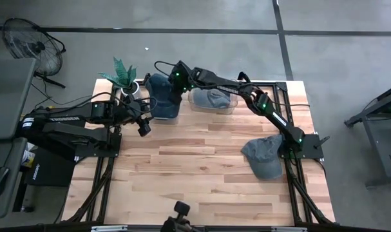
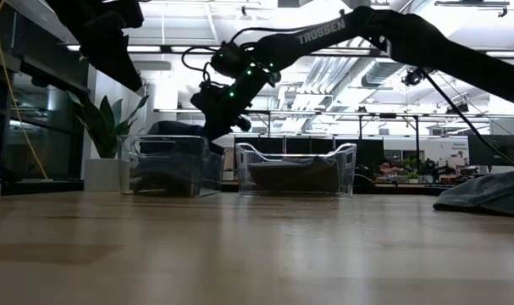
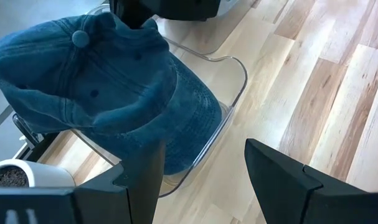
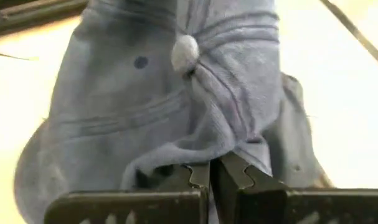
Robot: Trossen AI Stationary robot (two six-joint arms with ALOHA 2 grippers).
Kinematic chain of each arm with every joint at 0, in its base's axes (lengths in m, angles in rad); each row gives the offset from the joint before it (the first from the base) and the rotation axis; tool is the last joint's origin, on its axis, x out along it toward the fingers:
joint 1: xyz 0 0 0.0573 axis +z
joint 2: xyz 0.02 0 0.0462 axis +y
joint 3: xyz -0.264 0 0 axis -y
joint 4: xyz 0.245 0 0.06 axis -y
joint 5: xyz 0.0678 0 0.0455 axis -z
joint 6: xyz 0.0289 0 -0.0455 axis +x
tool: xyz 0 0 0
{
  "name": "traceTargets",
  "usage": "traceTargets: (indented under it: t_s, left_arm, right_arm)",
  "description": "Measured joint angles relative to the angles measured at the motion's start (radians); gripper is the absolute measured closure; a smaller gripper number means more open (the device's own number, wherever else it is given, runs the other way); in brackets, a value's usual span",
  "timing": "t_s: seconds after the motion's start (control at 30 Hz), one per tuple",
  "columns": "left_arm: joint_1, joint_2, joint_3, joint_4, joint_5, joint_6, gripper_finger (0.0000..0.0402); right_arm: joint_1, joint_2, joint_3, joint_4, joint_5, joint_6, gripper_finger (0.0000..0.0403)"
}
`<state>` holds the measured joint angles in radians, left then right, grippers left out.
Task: Pick & Place hat
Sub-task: Put the blue cap into the left transparent bin
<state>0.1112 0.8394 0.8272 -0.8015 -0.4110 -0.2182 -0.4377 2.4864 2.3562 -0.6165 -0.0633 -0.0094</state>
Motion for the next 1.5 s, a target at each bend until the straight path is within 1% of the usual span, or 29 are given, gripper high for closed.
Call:
traceTargets:
  t_s: [0.33,0.43,0.6,0.7,0.77,0.9,1.07,1.13,1.2,1.27,1.47,1.5]
  left_arm:
    - [0.0,0.0,0.0,-0.005,-0.008,0.0,0.0184]
    - [0.0,0.0,0.0,-0.021,-0.07,-0.003,0.0184]
    - [0.0,-0.012,0.0,-0.027,-0.215,-0.021,0.0184]
    - [0.0,-0.023,-0.001,-0.029,-0.267,-0.032,0.0184]
    - [0.0,-0.026,-0.001,-0.034,-0.265,-0.032,0.0184]
    - [0.0,-0.05,-0.001,-0.041,-0.262,-0.039,0.0184]
    - [0.0,-0.065,-0.001,-0.048,-0.261,-0.049,0.0184]
    - [0.0,-0.073,-0.001,-0.055,-0.262,-0.057,0.0184]
    - [0.0,-0.075,0.0,-0.061,-0.262,-0.072,0.0184]
    - [0.0,-0.072,-0.001,-0.082,-0.262,-0.076,0.0184]
    - [0.0,-0.072,-0.001,-0.116,-0.261,-0.096,0.0184]
    - [0.0,-0.072,-0.001,-0.12,-0.261,-0.098,0.0184]
  right_arm:
    - [0.001,-0.056,-0.001,0.022,0.116,-0.056,0.0402]
    - [0.006,-0.072,-0.001,0.062,0.164,-0.076,0.0402]
    - [0.011,-0.077,-0.001,0.163,0.125,-0.13,0.0402]
    - [0.021,-0.077,-0.001,0.156,0.193,-0.128,0.0402]
    - [0.027,-0.077,-0.001,0.124,0.212,-0.106,0.0402]
    - [0.03,-0.078,-0.011,0.033,0.186,-0.064,0.0402]
    - [0.031,-0.078,-0.023,-0.063,0.193,-0.052,0.0402]
    - [0.031,-0.079,-0.023,-0.081,0.243,-0.05,0.0402]
    - [0.031,-0.084,-0.023,-0.104,0.331,-0.044,0.0402]
    - [0.034,-0.09,-0.023,-0.093,0.394,-0.052,0.0402]
    - [0.037,-0.127,-0.021,-0.044,0.466,-0.087,0.0402]
    - [0.038,-0.131,-0.021,-0.009,0.458,-0.098,0.0402]
